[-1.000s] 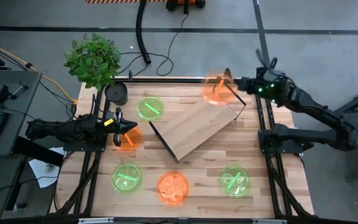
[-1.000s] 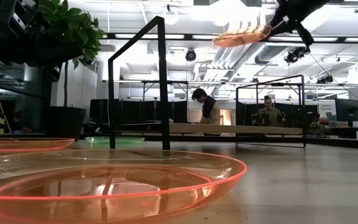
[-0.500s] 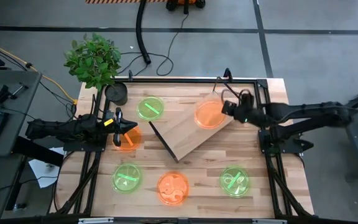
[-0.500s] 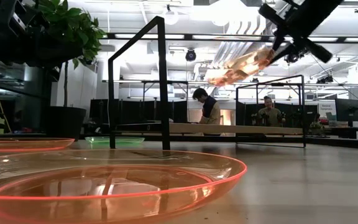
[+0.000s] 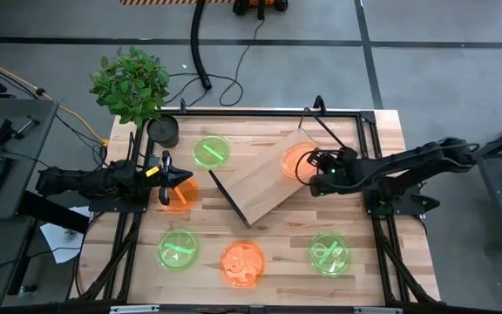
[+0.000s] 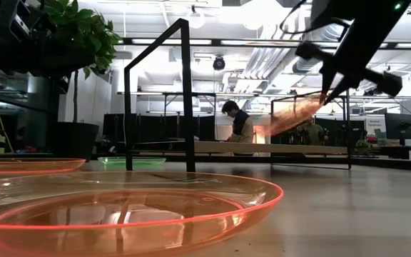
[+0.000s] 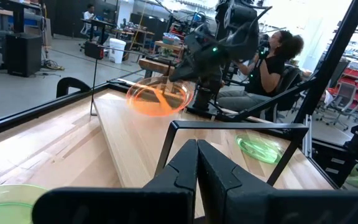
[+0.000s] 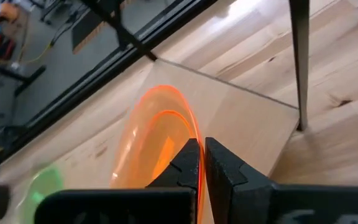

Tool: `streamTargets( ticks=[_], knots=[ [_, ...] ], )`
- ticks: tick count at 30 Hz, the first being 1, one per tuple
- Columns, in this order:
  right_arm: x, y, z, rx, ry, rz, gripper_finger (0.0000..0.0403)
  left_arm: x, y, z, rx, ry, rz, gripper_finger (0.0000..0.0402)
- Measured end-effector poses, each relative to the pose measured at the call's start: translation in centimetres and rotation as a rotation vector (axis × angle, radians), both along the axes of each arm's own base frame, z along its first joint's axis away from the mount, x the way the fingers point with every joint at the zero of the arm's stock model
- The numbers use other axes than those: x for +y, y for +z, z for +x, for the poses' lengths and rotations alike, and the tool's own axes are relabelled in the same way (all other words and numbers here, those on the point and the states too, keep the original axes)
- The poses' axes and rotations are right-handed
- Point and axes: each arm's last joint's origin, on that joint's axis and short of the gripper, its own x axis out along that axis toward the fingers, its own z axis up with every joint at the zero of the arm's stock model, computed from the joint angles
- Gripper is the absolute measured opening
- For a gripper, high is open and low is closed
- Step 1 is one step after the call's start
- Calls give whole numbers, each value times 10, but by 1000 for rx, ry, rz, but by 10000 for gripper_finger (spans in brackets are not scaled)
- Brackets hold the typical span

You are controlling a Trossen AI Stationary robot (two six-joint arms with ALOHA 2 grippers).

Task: Place and stack plates onto a shelf
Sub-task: Put the top right orange plate on the shelf

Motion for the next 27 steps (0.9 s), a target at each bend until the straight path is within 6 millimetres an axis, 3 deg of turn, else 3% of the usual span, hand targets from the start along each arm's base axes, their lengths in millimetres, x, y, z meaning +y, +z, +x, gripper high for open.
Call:
streamTargets(
  ticks=[14,27],
  knots=[
    [-23,-30,18,83,-137,36,0,0,0,0,0,0,0,1],
    [-24,-30,19,80,-137,41,18,0,0,0,0,0,0,1]
  ],
)
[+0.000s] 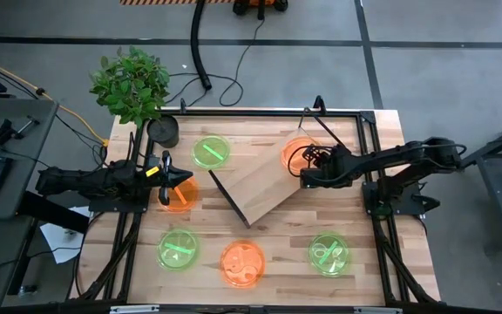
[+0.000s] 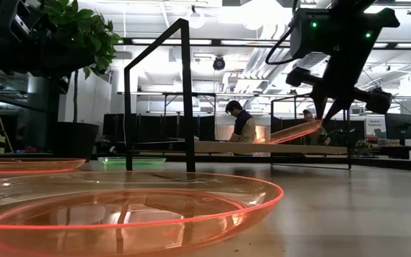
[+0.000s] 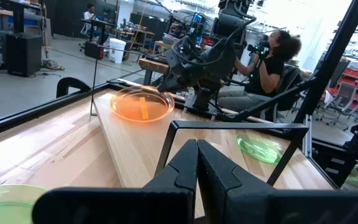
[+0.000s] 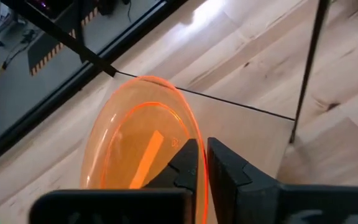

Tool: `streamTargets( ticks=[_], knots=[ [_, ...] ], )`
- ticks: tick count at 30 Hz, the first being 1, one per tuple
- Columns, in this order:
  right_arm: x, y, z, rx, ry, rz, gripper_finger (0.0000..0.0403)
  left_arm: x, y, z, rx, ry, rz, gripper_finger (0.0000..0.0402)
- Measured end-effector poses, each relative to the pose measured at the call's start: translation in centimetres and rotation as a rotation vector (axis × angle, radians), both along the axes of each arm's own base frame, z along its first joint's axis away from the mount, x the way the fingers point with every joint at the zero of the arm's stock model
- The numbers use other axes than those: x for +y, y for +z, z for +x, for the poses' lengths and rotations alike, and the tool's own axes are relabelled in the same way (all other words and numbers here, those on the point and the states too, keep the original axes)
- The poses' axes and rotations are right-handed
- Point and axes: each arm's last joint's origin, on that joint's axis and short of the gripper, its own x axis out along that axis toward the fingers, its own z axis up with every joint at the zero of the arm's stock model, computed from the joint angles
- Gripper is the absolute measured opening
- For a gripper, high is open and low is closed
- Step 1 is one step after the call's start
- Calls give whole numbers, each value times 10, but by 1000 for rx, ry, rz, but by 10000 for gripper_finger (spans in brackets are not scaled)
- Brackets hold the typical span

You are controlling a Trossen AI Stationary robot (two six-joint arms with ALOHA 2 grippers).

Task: Place and stack plates onto a shelf
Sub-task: Put the top right orange plate on the shelf, then put the bottom right green plate on the shelf

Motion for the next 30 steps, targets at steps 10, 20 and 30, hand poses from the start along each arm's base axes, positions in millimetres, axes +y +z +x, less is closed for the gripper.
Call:
streamTargets(
  ticks=[10,20,30],
  knots=[
    [1,0,3,47,84,23,123,0,0,0,0,0,0,1],
    [12,29,-13,171,555,222,173,0,0,0,0,0,0,1],
    [51,53,-48,94,1329,592,174,0,0,0,1,0,0,1]
  ],
)
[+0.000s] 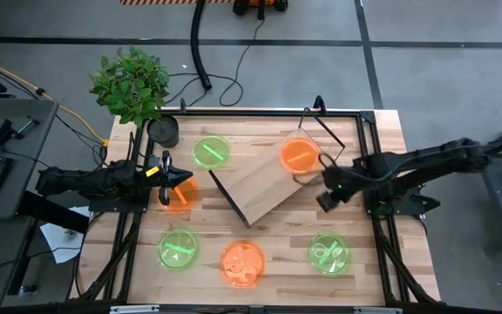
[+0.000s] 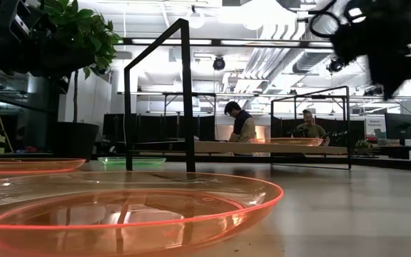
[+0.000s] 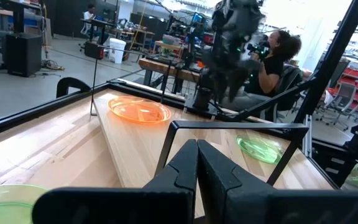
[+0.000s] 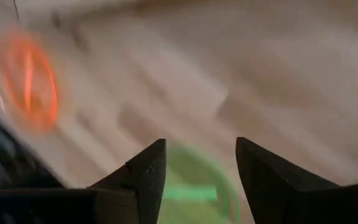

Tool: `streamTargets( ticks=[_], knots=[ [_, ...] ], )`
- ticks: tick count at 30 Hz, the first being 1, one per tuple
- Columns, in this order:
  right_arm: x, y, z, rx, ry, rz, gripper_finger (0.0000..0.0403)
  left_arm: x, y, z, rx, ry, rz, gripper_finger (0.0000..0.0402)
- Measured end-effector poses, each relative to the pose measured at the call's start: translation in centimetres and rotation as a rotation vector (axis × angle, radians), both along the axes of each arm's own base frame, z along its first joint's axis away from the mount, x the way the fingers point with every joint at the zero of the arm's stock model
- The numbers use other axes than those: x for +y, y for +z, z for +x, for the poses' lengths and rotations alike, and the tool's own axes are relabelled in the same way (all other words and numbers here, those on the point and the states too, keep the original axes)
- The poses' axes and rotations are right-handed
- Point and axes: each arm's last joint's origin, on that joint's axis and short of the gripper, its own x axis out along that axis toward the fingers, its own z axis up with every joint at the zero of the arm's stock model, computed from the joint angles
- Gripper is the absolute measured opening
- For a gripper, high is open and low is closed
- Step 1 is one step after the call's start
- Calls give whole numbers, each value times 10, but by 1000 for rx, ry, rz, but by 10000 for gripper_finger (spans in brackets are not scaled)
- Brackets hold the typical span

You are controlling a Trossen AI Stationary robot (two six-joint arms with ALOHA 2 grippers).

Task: Place and stack plates onto a shelf
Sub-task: Put the bottom right green plate on the shelf

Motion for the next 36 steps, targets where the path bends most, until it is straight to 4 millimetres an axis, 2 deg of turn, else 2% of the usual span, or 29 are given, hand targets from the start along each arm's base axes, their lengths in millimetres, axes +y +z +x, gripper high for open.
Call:
streamTargets(
  ticks=[7,13,24,32,36],
  knots=[
    [43,-49,-26,119,182,181,174,0,0,0,0,0,0,1],
    [60,-80,-44,171,161,212,174,0,0,0,0,0,0,1],
    [71,-98,-53,154,104,122,174,0,0,0,0,0,0,1],
    [82,-107,-38,88,113,158,174,0,0,0,0,0,0,1],
    [86,-114,-34,114,101,147,174,0,0,0,0,0,0,1]
  ],
)
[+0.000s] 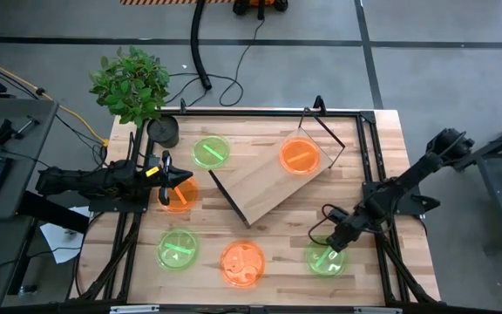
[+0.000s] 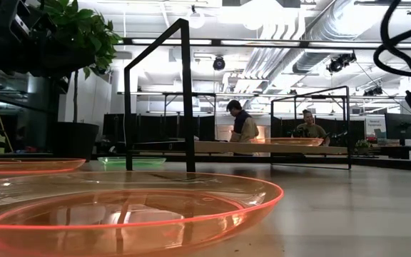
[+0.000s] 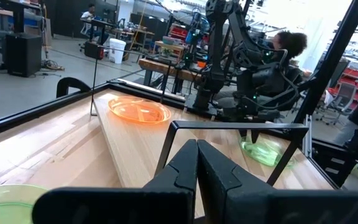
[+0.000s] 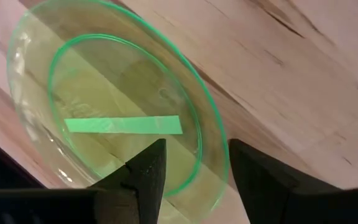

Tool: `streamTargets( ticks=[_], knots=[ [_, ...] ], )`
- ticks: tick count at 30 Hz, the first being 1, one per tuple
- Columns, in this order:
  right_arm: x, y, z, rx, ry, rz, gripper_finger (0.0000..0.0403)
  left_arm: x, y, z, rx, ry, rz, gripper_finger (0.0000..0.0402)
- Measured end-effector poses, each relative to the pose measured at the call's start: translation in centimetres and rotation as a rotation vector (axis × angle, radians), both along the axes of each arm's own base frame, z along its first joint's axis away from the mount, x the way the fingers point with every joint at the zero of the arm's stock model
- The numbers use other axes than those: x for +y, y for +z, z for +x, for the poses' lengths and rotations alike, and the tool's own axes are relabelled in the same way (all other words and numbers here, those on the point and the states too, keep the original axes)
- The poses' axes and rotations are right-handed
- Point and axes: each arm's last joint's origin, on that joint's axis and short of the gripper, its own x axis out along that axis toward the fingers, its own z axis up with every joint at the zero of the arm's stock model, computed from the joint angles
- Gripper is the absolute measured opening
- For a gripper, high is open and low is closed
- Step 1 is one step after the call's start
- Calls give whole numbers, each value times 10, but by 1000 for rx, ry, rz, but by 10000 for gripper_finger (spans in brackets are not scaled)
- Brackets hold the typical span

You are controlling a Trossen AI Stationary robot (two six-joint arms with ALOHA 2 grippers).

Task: Place and stack plates onto a shelf
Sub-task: Put the bottom right green plate on the shelf

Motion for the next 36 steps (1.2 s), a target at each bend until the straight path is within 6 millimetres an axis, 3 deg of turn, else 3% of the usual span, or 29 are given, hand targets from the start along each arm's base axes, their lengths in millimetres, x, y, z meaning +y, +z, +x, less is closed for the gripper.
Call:
streamTargets(
  ticks=[6,13,23,30,36],
  knots=[
    [1,-4,2,26,-18,1,157,0,0,0,1,0,0,1],
    [-2,-7,-2,104,-97,-20,14,0,0,0,0,0,0,1],
    [-6,14,-6,-41,-12,57,1,0,0,0,1,0,0,1],
    [-8,39,-8,-295,146,98,0,0,0,0,0,0,0,1],
    [-16,61,-6,-512,98,95,0,0,0,0,0,0,0,1]
  ],
)
